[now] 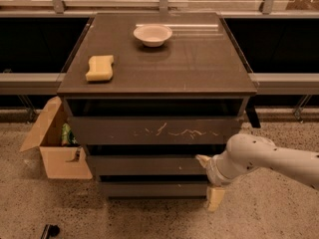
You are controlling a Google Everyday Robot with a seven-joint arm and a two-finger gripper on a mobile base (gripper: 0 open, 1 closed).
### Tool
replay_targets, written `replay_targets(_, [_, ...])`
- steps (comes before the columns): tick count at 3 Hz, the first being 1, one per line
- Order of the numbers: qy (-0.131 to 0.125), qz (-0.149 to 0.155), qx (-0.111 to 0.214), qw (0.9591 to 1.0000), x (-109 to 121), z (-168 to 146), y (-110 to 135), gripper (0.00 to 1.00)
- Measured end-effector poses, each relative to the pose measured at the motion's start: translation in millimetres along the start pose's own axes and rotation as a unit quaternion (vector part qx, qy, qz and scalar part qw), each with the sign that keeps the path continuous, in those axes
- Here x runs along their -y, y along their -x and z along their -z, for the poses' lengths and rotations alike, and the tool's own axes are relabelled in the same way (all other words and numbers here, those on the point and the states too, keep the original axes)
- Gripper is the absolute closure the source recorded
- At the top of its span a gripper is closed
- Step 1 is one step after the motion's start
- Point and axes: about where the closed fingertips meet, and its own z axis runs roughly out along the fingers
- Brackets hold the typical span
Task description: Open middle drawer
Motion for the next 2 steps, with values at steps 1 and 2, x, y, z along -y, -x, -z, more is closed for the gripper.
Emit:
replay_targets(1, [-0.005, -0.008, -0.016, 0.9998, 15.7, -16.1, -23.9, 0.00])
replay_targets(2, [-0.011, -0.010, -0.015, 0.9998, 37.0, -40.3, -45.6, 0.00])
